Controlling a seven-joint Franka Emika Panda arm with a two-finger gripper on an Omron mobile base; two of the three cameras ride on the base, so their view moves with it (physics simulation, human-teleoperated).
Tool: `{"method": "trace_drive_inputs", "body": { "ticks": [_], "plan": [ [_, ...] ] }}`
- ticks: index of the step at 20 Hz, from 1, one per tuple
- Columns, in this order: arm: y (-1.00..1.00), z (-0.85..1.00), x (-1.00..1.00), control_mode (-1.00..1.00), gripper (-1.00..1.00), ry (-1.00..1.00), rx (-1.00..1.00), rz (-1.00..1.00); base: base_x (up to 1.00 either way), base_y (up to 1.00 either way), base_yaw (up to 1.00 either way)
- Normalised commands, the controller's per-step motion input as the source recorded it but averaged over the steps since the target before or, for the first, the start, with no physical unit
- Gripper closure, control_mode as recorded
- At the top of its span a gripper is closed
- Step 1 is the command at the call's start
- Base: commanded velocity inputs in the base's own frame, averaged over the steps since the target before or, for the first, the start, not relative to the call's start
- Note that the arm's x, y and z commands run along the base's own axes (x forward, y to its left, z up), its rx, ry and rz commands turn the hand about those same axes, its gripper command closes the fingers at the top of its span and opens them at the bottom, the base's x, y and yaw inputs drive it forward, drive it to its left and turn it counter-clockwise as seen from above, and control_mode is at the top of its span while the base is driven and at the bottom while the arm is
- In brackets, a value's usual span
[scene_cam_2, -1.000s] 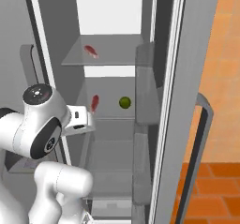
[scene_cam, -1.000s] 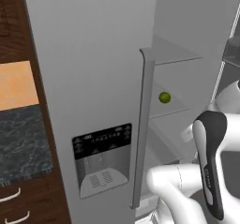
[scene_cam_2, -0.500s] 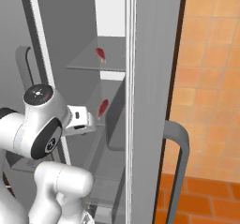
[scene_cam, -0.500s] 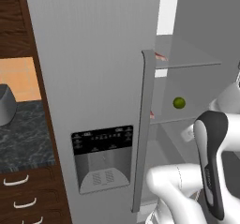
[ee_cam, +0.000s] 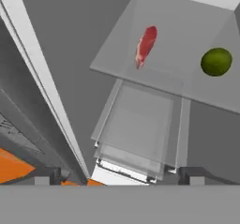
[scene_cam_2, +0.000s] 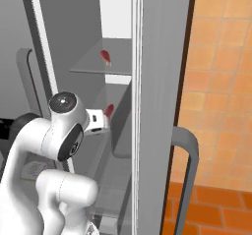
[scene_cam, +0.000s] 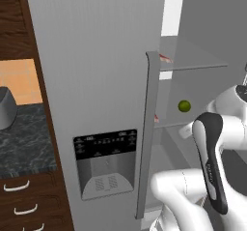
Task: Place one lime and one steak in each tupperware on the nearby counter, to pack two identical lunches.
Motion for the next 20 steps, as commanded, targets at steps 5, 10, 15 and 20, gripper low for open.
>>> {"method": "trace_drive_inputs", "body": {
  "ticks": [5,10,15,20],
  "plan": [
    [0.06,-0.57,1.0,-1.0,-1.0,-0.01,0.07,0.03,0.0,0.0,0.0],
    [0.06,-0.31,0.83,-1.0,-1.0,-0.04,0.06,0.16,0.0,0.0,0.0],
    [0.0,-0.23,0.69,-1.0,-1.0,-0.06,0.0,0.13,0.0,0.0,0.0],
    [0.0,-0.18,0.73,-1.0,-1.0,0.0,0.0,0.0,0.0,0.0,0.0]
  ]
}}
